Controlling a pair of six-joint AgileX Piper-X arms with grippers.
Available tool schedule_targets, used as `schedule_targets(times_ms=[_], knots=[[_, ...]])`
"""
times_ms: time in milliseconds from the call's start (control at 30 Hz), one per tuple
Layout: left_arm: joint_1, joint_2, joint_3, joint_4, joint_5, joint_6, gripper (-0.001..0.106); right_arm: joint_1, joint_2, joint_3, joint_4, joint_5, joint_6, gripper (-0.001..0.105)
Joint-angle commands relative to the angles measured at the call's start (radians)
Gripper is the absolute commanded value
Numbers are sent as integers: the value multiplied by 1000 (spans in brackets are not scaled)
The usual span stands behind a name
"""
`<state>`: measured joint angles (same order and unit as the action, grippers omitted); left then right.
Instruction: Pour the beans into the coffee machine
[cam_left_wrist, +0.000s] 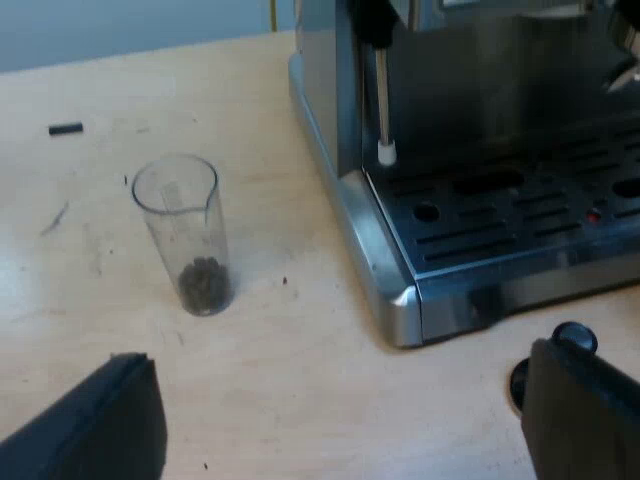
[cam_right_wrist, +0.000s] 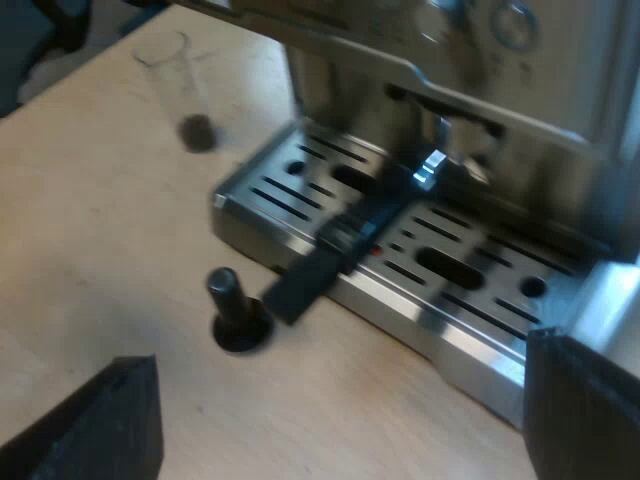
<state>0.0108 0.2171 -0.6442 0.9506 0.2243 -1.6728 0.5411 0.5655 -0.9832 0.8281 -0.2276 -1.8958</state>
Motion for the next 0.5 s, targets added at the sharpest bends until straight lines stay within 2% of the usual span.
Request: schedule_targets(times_ms=[33,267,333,500], knots=[[-1,1,-5,-42,-5,-9,86,42,22,-12,-62,-19,-7,79],[-1,7,0,-104,-49,-2,86,185,123,-8,-160,-19,-7,79],[-1,9,24,-172,-69,23,86,212,154,-8,-189,-15,-7,79],[-1,11,99,-329,-124,25,86,248,240,-8,-261,-15,-7,79]])
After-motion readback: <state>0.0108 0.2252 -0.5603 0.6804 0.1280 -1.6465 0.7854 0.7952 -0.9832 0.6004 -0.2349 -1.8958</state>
